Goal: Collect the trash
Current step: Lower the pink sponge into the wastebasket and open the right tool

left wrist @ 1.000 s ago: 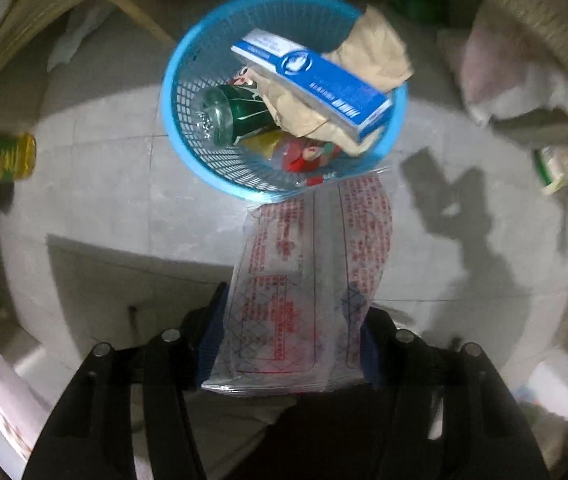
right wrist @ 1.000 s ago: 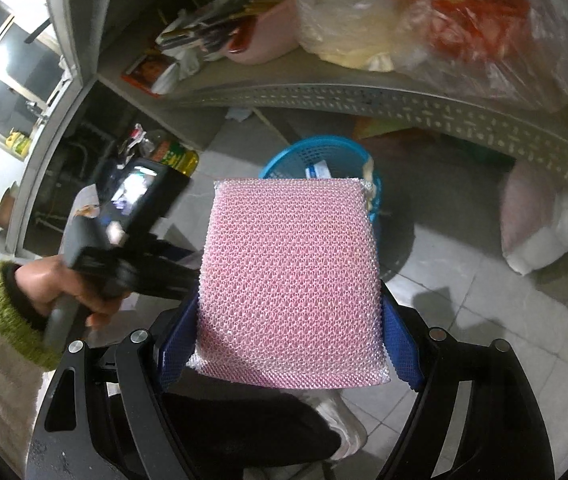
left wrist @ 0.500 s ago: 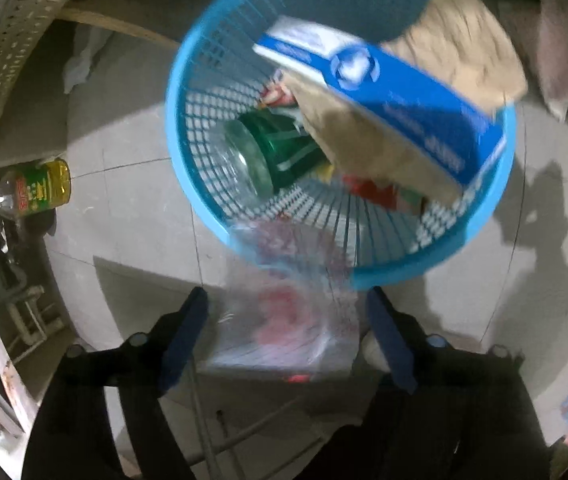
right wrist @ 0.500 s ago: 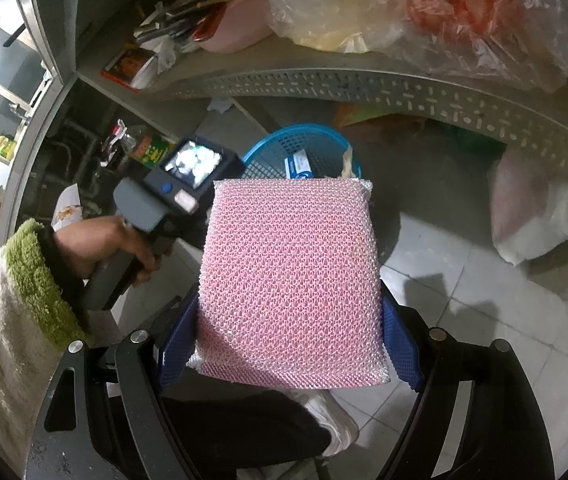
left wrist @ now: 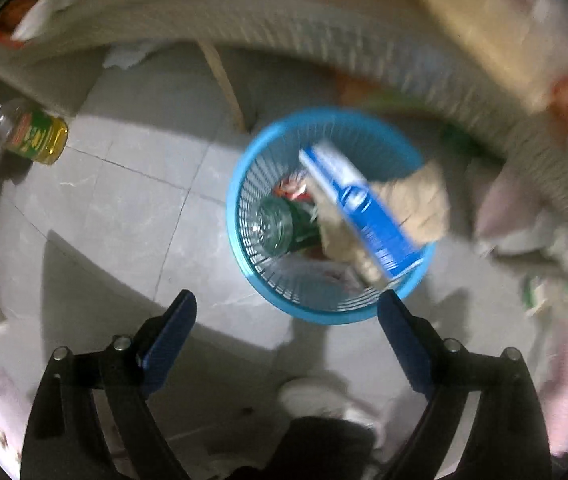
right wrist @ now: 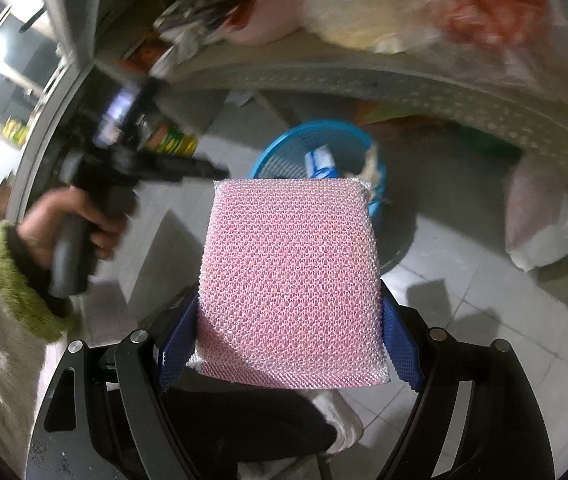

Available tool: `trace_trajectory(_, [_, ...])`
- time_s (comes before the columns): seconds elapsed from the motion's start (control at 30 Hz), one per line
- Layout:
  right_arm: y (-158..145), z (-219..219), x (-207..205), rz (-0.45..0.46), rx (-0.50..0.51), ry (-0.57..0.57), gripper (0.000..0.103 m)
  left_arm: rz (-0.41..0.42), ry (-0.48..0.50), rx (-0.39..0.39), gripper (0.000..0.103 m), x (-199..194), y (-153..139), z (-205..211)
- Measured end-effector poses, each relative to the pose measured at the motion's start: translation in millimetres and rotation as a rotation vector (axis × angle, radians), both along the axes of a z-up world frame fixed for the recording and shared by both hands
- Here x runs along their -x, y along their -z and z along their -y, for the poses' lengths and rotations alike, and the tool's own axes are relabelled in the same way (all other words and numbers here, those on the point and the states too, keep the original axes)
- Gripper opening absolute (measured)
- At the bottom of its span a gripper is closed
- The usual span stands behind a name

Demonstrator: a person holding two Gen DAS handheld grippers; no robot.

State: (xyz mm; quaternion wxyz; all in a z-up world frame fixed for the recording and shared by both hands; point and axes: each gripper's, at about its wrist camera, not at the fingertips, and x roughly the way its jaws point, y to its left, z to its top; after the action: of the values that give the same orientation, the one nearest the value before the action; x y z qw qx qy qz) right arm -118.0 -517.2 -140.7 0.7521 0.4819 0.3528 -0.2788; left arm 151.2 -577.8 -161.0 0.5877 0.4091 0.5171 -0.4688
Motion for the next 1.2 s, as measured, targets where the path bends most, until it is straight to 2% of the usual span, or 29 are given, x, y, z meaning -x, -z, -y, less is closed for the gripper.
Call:
trace_trajectory(0.1, [4.4, 1.2, -25.4, -0.031, 0.003, -0.094, 0.077, -0.030, -0.059, 0.112, 0.090, -12.0, -49.4, -31.7])
trace_trajectory(0.2, [9.2, 5.3, -57.3, -0.084, 0.031, -0.193, 0.077, -0.049, -0.129, 0.224, 0.090, -29.3, -104.2, -88.1])
trace_trajectory(0.27, [15.5, 8.1, -79.6, -0.083, 0.011, -0.283, 0.078, -0.067, -0.163, 0.280, 0.090, -37.8, -126.2, -124.3])
trace_trajectory(0.33, [29.3, 12.0, -102.6, -0.046, -0.096, -0.350, 0.078, -0.073, -0.211, 0.324, 0.090, -45.8, -145.2, -166.7])
trace_trajectory(0.4, [56.6, 22.1, -127.2, -0.005, -0.265, -0.397, 0.078, -0.084, -0.282, 0.367, 0.090, -54.7, -160.4, -215.7])
trace_trajectory(0.5, [93.5, 39.4, -152.7, -0.039, -0.407, -0.409, 0.078, -0.088, -0.360, 0.405, 0.090, -62.0, -170.6, -270.7])
trace_trajectory(0.63, [147.6, 69.8, -182.0, -0.096, -0.600, -0.356, 0.078, -0.075, -0.468, 0.439, 0.090, -67.5, -175.0, -337.3])
trace_trajectory(0.67, [160.7, 77.5, -186.1, -0.133, -0.633, -0.328, 0.078, -0.072, -0.497, 0.443, 0.090, -68.0, -173.6, -352.5])
trace_trajectory(0.77, [177.0, 91.0, -195.0, -0.223, -0.621, -0.302, 0.078, -0.074, -0.561, 0.460, 0.090, -69.5, -171.2, -388.0])
trace_trajectory(0.9, [193.4, 103.3, -193.4, -0.237, -0.684, -0.248, 0.078, -0.061, -0.610, 0.477, 0.090, -70.5, -171.0, -416.7])
trace_trajectory(1.2, [227.9, 131.9, -187.8, -0.333, -0.727, -0.127, 0.078, -0.069, -0.627, 0.493, 0.090, -61.9, -166.9, -436.0])
